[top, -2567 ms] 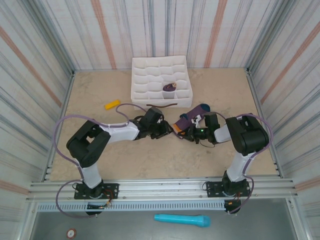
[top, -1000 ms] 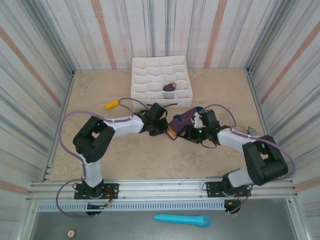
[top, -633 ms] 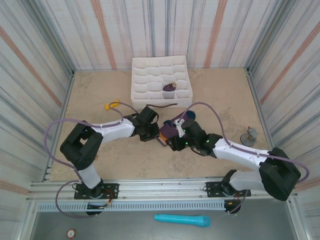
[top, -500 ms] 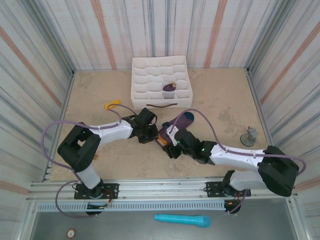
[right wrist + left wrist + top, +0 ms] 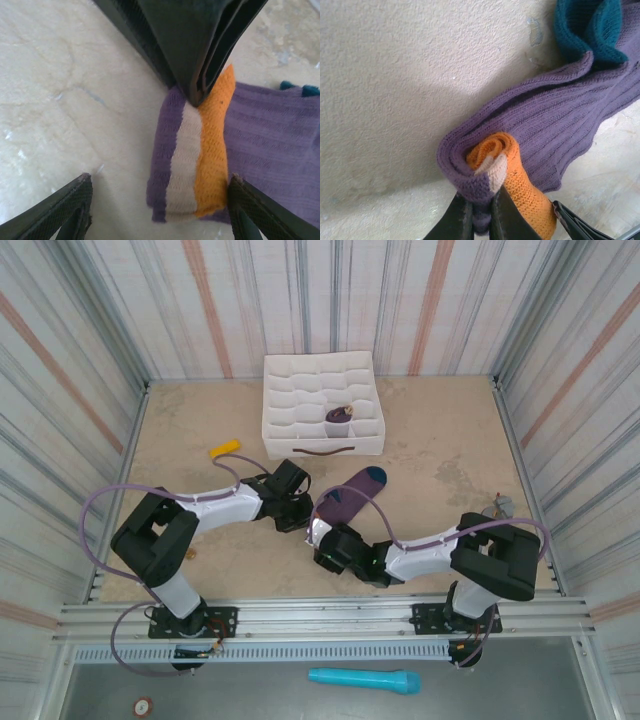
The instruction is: Roll the socks
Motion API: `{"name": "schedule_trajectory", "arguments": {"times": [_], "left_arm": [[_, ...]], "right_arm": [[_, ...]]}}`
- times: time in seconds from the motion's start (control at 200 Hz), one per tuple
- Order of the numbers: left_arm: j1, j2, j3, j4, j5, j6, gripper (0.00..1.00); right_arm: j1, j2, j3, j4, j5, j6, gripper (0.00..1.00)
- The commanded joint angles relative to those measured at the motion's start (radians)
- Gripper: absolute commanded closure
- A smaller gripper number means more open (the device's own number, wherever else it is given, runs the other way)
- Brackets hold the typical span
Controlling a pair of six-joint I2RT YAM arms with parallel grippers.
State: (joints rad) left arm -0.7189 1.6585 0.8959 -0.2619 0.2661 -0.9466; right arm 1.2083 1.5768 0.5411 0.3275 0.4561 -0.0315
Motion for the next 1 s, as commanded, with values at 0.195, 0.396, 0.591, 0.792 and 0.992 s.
{"name": "schedule_trajectory", "arguments": {"times": [0.195,0.396,0.591,0.792,0.992], "left_arm": [[0.018,-0.034,-0.015,-0.026,0.039,-0.001,1.0],[0.027,-0.033,-0.021,-0.01,0.061,-0.004,0.99],[0.047,-0.042,-0.048,0.039,0.093,-0.017,0.96],[0.068,-0.055,-0.091,0.131,0.142,-0.047,0.78],[0.076,-0.085,-0.092,0.142,0.131,-0.047,0.5]], "right_arm": [[0.008,0.123,0.046,0.079,0.163,-0.075,0.39],[-0.004,0.175,0.044,0.074,0.154,-0.027,0.66],[-0.026,0.171,0.015,0.081,0.112,0.026,0.93],[-0.089,0.129,-0.014,0.079,-0.032,0.066,1.0],[-0.188,0.105,-0.035,0.078,-0.229,0.143,1.0]]}}
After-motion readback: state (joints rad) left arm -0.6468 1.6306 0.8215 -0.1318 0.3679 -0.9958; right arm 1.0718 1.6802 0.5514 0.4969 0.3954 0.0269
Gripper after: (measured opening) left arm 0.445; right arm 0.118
